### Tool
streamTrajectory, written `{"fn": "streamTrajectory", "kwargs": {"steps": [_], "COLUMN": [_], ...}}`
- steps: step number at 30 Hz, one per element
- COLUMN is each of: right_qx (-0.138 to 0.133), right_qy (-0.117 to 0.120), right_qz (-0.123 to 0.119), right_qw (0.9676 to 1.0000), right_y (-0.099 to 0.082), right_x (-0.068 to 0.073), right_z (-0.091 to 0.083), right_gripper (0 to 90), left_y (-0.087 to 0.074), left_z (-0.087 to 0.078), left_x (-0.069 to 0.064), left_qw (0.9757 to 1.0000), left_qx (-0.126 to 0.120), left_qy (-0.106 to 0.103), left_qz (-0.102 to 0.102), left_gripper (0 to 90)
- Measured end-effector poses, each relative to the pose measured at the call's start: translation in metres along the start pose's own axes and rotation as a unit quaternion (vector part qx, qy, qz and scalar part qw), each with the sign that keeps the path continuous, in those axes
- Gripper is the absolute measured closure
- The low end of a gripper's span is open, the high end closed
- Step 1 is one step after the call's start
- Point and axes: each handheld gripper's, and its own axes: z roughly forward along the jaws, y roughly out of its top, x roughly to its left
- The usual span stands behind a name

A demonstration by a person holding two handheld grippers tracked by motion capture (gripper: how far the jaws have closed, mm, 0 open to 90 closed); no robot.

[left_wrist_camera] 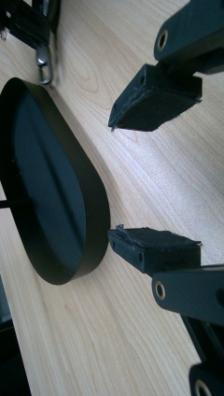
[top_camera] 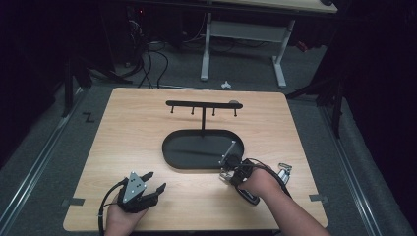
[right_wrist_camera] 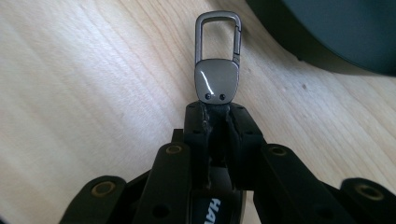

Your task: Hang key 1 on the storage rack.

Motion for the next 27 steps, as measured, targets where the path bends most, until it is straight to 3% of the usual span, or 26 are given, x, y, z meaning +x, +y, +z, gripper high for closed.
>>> {"fn": "streamTrajectory", "kwargs": {"steps": [8, 27], "right_qx": [-0.052, -0.108], "right_qy": [0.013, 0.004], "right_qz": [0.016, 0.039], "right_qw": [0.9985, 0.9933], "right_y": [-0.02, -0.039], "right_x": [-0.003, -0.006], "right_z": [-0.029, -0.063], "right_gripper": [80.1, 80.4], "left_y": [0.0, -0.001], "left_z": [0.001, -0.001], "left_x": [0.0, 0.001], "left_qw": [1.0, 1.0], "left_qx": [0.001, -0.004], "left_qy": [0.0, 0.003], "left_qz": [0.001, 0.002], "left_gripper": [40.3, 40.1]}}
